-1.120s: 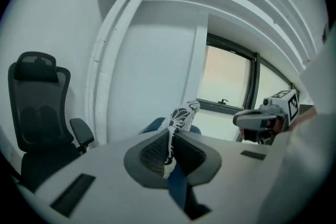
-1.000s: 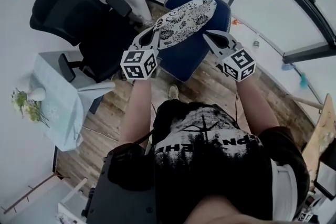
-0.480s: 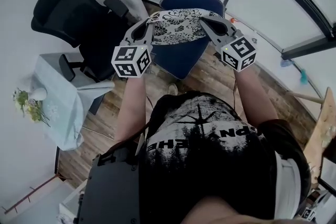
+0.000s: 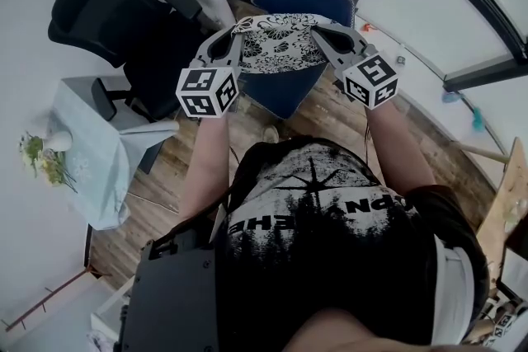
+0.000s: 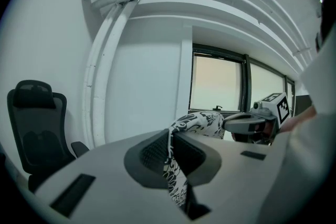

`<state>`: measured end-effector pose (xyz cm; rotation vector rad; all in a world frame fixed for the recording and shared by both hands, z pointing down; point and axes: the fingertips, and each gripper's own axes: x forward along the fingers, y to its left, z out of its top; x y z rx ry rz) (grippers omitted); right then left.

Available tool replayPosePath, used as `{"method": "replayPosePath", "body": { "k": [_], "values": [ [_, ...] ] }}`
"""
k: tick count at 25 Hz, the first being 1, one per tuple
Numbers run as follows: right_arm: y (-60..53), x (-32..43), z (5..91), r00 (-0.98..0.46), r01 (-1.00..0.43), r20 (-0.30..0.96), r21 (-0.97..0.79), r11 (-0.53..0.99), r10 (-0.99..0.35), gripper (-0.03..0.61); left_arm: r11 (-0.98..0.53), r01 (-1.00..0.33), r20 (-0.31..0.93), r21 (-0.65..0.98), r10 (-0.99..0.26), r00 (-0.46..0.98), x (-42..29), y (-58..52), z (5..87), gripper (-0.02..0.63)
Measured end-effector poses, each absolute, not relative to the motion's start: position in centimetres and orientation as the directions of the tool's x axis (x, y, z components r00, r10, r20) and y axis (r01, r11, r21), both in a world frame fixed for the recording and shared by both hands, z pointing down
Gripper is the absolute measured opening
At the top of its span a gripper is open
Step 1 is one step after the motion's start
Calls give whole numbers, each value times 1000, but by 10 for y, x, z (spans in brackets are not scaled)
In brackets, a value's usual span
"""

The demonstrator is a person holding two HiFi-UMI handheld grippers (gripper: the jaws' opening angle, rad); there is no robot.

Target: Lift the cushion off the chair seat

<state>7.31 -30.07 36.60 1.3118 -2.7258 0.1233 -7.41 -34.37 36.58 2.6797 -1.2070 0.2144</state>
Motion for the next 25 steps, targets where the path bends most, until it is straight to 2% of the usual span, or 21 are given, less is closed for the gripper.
{"method": "replayPosePath", "body": {
  "k": [7, 25],
  "values": [
    [-304, 69, 375, -628, -771, 174, -8, 637, -758, 17, -650, -751, 209, 118, -723, 658, -70, -347, 371, 23],
    [-320, 65, 366, -613, -784, 153, 4, 621, -775, 17, -670, -725, 192, 160, -699, 688, -73, -357, 367, 23]
  ]
}}
